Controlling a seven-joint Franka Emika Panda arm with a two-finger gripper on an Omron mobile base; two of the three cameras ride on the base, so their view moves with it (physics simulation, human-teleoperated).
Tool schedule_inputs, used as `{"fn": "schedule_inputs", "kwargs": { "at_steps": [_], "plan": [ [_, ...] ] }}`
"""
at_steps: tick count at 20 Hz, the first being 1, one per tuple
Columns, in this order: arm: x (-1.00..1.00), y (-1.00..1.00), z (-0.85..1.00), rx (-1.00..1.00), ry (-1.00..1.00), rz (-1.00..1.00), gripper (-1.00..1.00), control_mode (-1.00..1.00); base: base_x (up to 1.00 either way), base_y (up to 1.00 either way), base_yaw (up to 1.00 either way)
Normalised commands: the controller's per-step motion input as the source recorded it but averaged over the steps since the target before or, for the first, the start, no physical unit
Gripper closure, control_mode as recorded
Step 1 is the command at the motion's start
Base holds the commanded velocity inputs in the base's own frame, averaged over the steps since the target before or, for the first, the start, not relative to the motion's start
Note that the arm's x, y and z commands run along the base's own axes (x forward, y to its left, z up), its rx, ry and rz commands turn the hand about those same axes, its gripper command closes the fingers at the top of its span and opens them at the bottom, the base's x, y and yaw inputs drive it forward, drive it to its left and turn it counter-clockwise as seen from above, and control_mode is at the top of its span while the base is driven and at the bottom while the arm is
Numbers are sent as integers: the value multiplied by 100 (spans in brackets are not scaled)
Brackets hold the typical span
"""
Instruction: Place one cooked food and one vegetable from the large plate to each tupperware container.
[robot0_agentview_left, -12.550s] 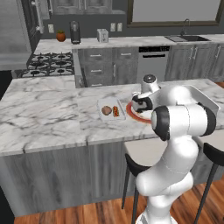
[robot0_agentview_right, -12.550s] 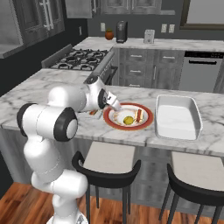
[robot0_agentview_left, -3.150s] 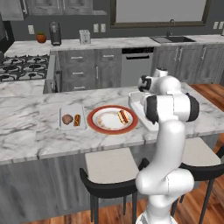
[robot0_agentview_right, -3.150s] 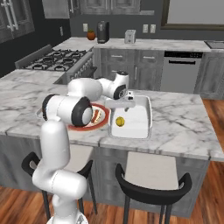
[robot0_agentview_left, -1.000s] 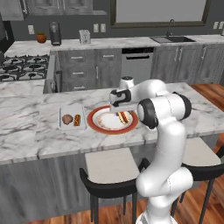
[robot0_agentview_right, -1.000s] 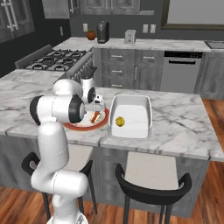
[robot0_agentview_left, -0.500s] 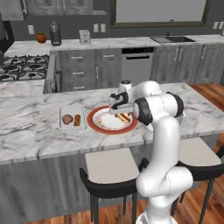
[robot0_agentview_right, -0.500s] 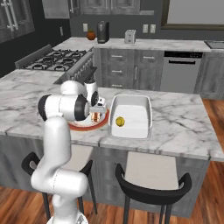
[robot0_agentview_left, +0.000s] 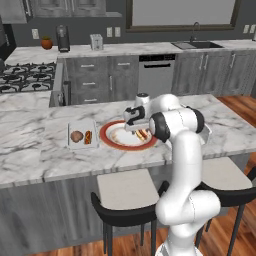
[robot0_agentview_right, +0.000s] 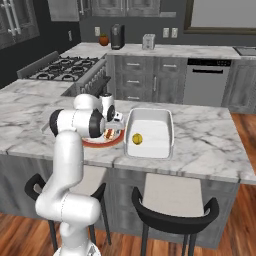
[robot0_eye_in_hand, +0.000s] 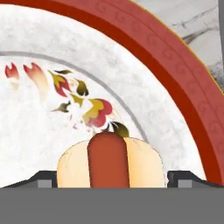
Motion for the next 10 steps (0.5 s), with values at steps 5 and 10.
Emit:
{"fn": "schedule_inputs", "kwargs": {
  "at_steps": [5,10],
  "plan": [
    [-40,15,-27,0,-5,0,100,-100,0,0,0],
    [-73,2,43,0,-2,-1,100,-100,0,0,0]
  ]
}}
